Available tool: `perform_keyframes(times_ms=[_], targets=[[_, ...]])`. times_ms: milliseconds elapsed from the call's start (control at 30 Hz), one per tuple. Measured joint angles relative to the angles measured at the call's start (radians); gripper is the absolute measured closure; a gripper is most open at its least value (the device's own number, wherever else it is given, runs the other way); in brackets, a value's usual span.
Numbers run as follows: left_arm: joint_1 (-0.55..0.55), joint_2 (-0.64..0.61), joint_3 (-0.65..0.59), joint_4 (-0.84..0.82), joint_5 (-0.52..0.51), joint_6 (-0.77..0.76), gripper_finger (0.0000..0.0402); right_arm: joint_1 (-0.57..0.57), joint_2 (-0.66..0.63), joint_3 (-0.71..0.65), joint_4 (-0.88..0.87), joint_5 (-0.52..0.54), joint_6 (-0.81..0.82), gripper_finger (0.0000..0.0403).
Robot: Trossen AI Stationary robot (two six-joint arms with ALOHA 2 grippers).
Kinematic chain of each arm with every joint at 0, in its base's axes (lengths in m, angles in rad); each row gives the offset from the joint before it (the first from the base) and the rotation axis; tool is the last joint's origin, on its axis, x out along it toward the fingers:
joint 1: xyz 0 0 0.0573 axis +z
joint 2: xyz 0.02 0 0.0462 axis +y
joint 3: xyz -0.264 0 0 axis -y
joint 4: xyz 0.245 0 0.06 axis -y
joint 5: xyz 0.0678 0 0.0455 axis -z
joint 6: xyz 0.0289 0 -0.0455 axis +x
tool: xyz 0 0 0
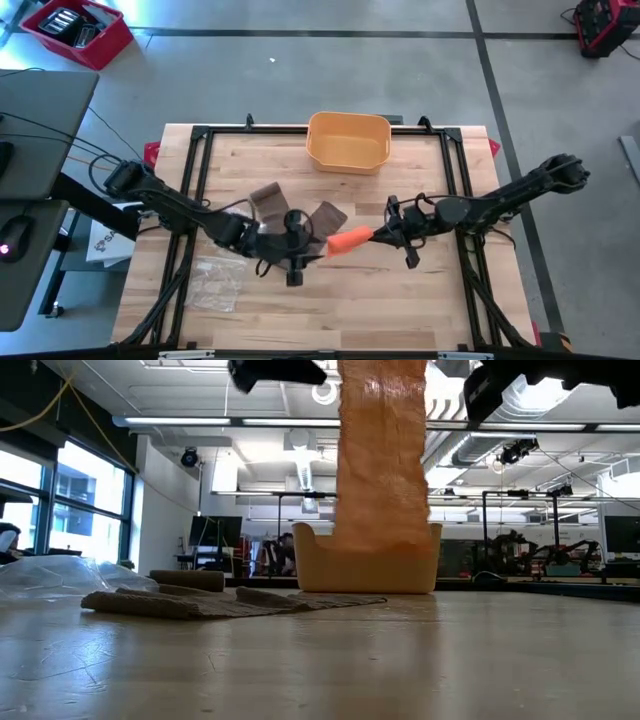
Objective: Roll bandage
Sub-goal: Roll the orange bandage
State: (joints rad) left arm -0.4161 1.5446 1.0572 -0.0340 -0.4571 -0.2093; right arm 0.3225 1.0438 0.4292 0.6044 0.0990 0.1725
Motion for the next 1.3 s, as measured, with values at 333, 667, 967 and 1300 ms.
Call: perform_keyframes(times_ms=[333, 667, 967, 1300], targets=[[0.041, 0.086, -0.273, 0.741, -0.074, 0.033, 0.024, 0.012, -0.004, 0.084, -0.145, 0.007, -0.036, 0.0403], [0.104, 0.231, -0.226, 0.907, -0.168, 0.246, 0.0263, 0.025, -0.004, 0.091, -0.161, 0.008, -0.018, 0.0403], [0.135, 0.105, -0.222, 0.778, -0.191, 0.377, 0.0396, 0.054, -0.004, 0.091, -0.21, 0.008, 0.004, 0.0403], [0.135, 0.088, -0.222, 0.562, -0.2, 0.231, 0.0366, 0.06, -0.004, 0.091, -0.256, 0.077, 0.03, 0.0403]])
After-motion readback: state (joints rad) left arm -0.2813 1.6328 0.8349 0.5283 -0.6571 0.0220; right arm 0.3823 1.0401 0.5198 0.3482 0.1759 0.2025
